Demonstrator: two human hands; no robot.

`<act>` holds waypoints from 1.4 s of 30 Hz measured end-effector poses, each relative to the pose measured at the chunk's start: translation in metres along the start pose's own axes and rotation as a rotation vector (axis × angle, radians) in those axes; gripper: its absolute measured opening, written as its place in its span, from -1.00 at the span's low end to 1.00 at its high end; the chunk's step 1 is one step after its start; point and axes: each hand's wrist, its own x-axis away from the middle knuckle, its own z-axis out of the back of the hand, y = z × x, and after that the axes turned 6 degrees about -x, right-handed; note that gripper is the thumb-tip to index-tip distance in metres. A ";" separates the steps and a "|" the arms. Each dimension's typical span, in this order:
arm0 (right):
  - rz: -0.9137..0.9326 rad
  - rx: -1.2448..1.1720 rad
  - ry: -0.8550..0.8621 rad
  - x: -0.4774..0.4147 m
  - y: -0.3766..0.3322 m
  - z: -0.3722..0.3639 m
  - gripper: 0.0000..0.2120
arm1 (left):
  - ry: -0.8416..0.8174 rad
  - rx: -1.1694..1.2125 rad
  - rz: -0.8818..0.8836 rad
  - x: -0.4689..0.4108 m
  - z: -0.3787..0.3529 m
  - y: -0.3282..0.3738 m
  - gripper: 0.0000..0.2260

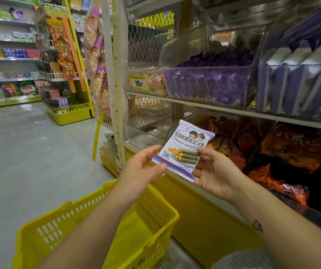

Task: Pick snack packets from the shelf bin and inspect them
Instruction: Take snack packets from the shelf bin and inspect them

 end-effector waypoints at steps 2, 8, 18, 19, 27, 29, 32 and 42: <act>-0.002 0.002 -0.014 0.001 0.001 -0.002 -0.68 | 0.083 -0.079 -0.054 -0.001 0.001 0.001 -0.62; 0.139 0.217 -0.050 0.000 0.010 -0.005 -0.72 | 0.032 -0.575 -0.191 0.003 -0.002 -0.001 -0.62; 0.272 0.549 -0.171 0.003 0.028 -0.014 -0.46 | -0.130 0.006 0.113 0.004 -0.020 0.001 -0.38; 0.262 0.576 -0.195 0.004 0.029 -0.015 -0.46 | -0.158 -0.011 0.101 0.005 -0.021 0.001 -0.31; 0.339 0.629 -0.092 -0.004 0.023 -0.006 -0.63 | -0.196 0.235 0.133 0.009 -0.009 0.004 -0.63; 0.380 0.621 -0.019 -0.006 0.019 -0.004 -0.64 | -0.216 0.283 0.147 0.009 -0.005 0.005 -0.59; 0.374 0.525 -0.026 -0.005 0.014 -0.003 -0.76 | -0.267 0.334 0.190 0.009 0.000 0.005 -0.49; 0.555 0.755 -0.175 0.003 0.014 -0.007 -0.58 | -0.178 0.089 0.180 0.005 0.003 0.001 -0.39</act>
